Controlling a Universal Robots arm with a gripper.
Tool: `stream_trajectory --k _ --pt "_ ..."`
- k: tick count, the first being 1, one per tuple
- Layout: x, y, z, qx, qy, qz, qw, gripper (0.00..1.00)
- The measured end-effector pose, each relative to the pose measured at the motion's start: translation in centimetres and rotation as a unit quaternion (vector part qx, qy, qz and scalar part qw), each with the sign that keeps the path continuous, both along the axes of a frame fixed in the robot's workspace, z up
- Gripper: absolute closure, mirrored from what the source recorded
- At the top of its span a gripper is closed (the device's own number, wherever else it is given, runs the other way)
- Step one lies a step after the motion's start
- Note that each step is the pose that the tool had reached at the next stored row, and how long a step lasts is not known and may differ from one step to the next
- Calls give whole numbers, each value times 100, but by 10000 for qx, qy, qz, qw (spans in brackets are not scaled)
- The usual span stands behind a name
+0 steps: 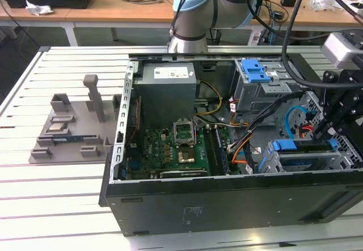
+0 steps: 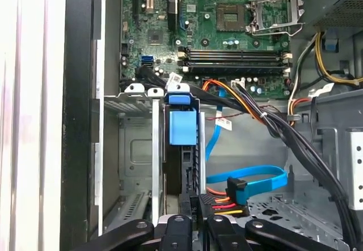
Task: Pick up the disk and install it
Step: 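Insert the first disk wire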
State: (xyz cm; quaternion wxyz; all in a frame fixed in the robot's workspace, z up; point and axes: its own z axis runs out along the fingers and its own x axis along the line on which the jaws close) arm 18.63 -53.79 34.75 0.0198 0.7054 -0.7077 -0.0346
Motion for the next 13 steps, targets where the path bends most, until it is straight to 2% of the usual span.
stream_trajectory --k 13 --pt "-2 7 -90 0 0 14 10000 83"
